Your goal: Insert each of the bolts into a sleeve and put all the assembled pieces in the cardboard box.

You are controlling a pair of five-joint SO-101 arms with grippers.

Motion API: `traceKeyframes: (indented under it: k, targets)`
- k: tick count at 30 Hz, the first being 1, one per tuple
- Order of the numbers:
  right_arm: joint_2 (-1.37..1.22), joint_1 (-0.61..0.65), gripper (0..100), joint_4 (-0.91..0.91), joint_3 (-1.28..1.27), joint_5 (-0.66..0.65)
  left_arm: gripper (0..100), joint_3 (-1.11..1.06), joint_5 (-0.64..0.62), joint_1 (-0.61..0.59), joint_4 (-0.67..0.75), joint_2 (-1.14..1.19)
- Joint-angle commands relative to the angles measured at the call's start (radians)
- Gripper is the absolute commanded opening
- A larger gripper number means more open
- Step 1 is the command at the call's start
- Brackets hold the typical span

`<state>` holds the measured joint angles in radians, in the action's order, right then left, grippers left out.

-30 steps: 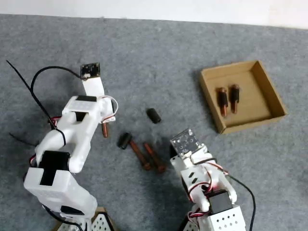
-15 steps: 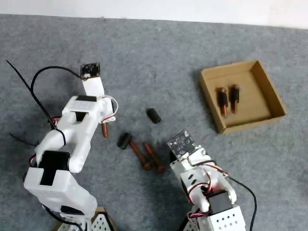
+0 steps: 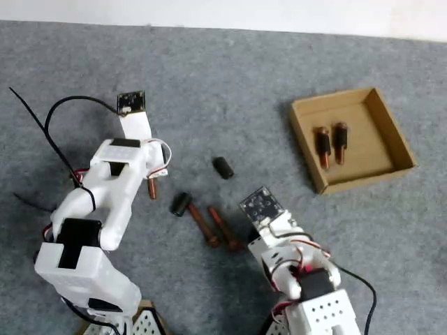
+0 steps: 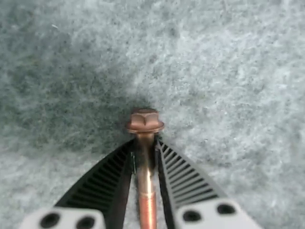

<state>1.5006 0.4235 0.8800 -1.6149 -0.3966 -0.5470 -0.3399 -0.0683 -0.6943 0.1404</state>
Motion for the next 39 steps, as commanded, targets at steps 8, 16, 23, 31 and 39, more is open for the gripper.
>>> traceKeyframes:
  k: [8, 16, 23, 31, 39]
  targets:
    - [-0.541, 0.012, 0.4, -0.133, 0.225, 0.018, 1, 0.041, 0.008, -0.015, -0.006, -0.002]
    - [-0.673, 0.012, 0.4, -0.133, 0.262, 0.015, 1, 0.041, 0.008, -0.015, -0.006, -0.002]
    - [-0.684, 0.012, 0.4, -0.133, 0.263, 0.015, 1, 0.041, 0.008, -0.015, -0.006, -0.002]
    - [-0.685, 0.008, 0.4, -0.130, 0.298, 0.021, 1, 0.041, 0.008, -0.015, -0.006, -0.001]
    - [-0.806, 0.004, 0.4, -0.107, 0.358, 0.023, 1, 0.041, 0.008, -0.015, -0.006, -0.001]
